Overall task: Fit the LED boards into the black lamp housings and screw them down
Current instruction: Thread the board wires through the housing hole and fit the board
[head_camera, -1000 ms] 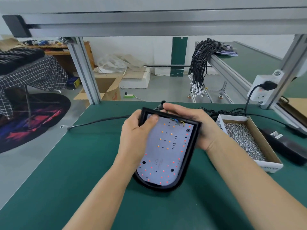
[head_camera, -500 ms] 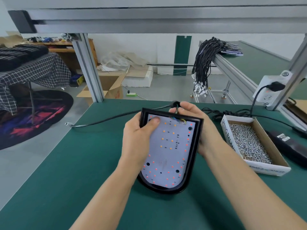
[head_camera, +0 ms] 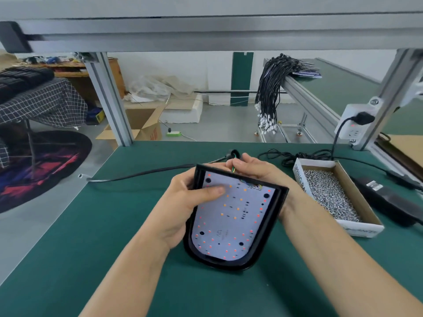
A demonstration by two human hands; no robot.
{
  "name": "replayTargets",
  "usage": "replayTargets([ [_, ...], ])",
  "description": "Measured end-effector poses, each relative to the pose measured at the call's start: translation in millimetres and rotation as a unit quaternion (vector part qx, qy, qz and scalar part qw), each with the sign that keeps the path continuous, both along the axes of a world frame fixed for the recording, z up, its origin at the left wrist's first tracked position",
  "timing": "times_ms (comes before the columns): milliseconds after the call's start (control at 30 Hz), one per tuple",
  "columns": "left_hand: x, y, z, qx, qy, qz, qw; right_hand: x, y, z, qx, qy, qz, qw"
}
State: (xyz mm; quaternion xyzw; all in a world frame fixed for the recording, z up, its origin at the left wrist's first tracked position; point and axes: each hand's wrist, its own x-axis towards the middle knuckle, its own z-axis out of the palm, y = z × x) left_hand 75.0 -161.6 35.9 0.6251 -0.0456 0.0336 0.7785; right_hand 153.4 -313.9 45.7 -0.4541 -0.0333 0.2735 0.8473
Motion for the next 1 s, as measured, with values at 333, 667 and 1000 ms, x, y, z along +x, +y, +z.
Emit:
replayTargets([
  [333, 3, 7, 8, 0.014, -0.051, -0.001, 0.999, 6, 5, -2, -0.011, 0.004, -0.096, 0.995],
  [667, 8, 6, 17, 0.088, -0.008, -0.099, 0.991, 23, -10, 3, -0.001, 0.06, 0.079, 0.995],
  [1000, -1, 0, 22, 0.135, -0.037, -0.146, 0.979, 27, -5, 7, -0.019, 0.077, 0.151, 0.985],
])
